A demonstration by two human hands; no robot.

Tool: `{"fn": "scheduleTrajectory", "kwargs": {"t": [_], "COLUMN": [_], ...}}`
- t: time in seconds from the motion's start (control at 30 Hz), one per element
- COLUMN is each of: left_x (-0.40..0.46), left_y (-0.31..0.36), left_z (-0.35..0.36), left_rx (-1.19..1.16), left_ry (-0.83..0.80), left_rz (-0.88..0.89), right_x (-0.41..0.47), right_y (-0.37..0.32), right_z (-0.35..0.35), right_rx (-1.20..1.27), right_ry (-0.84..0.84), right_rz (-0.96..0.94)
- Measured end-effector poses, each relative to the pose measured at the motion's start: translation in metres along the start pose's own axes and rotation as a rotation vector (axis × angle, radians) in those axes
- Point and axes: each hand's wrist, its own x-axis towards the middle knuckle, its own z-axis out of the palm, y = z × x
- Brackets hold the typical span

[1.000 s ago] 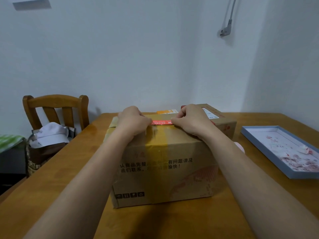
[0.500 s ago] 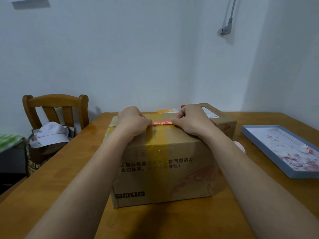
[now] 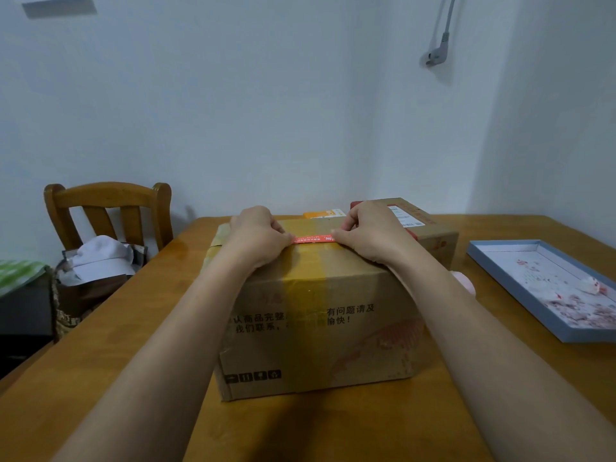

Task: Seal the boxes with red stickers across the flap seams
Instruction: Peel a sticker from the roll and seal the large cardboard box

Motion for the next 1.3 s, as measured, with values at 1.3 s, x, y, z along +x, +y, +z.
{"fn": "scheduleTrajectory", "kwargs": {"t": [1.3], "left_x": [-0.043], "left_y": [0.010], "left_z": [-0.005], "left_rx": [0.264], "left_ry": [0.021], "left_rz": [0.376], "right_x": [-0.018], "right_y": [-0.020], "right_z": [-0.004], "right_rx": [-0.073], "right_ry": [0.060], "right_rz": [-0.224]}}
